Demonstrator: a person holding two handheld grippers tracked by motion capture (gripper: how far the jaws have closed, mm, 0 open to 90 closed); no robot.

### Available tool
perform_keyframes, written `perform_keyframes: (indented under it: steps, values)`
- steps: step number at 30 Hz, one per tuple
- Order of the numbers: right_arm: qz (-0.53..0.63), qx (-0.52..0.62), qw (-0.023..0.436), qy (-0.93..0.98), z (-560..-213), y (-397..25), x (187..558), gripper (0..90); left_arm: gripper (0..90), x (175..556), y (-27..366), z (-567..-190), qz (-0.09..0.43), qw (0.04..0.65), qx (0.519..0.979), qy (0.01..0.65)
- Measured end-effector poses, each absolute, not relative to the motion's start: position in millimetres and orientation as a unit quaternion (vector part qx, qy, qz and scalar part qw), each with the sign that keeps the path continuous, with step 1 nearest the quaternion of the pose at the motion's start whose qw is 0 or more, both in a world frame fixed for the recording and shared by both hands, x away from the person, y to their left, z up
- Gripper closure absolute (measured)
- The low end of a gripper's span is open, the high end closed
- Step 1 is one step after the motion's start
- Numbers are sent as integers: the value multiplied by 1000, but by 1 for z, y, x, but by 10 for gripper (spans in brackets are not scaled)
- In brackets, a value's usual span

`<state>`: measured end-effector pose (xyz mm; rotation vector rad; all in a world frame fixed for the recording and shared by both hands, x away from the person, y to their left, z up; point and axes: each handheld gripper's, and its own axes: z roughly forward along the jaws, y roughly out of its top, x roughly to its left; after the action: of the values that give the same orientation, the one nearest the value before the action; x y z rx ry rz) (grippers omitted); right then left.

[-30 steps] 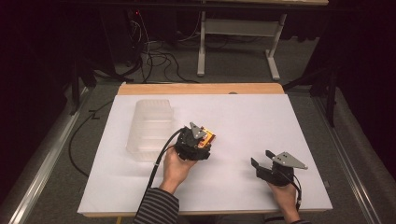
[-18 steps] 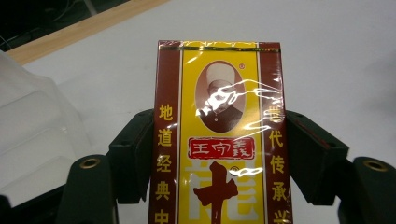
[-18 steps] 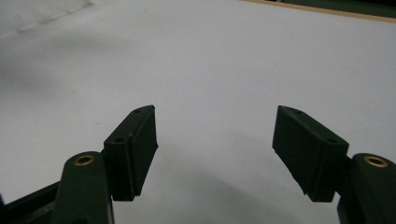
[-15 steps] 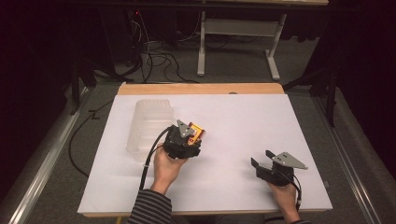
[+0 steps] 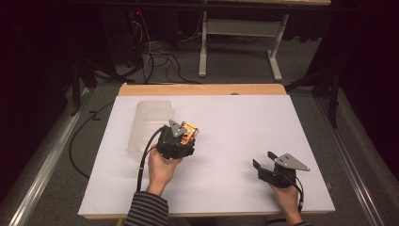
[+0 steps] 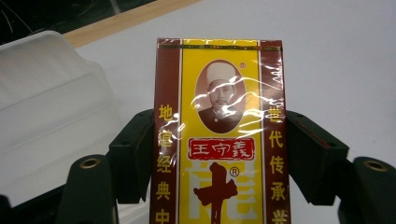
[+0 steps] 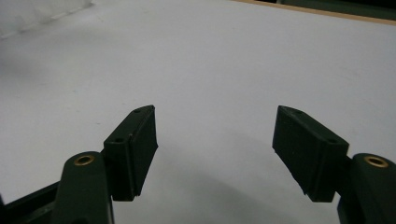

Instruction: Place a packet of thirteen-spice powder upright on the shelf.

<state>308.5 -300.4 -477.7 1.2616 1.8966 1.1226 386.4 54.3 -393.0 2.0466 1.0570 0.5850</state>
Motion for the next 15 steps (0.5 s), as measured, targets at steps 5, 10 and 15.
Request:
perform_keyframes:
  steps: [5, 10, 15]
  values:
    - [422, 474, 296, 714, -478, -300, 309, 313, 326, 388, 60, -391, 233, 376, 792, 421]
    - [422, 474, 295, 714, -478, -300, 309, 312, 325, 390, 66, -389, 238, 379, 784, 430]
    - [421, 474, 295, 715, -478, -300, 309, 312, 325, 391, 72, -388, 243, 379, 778, 437]
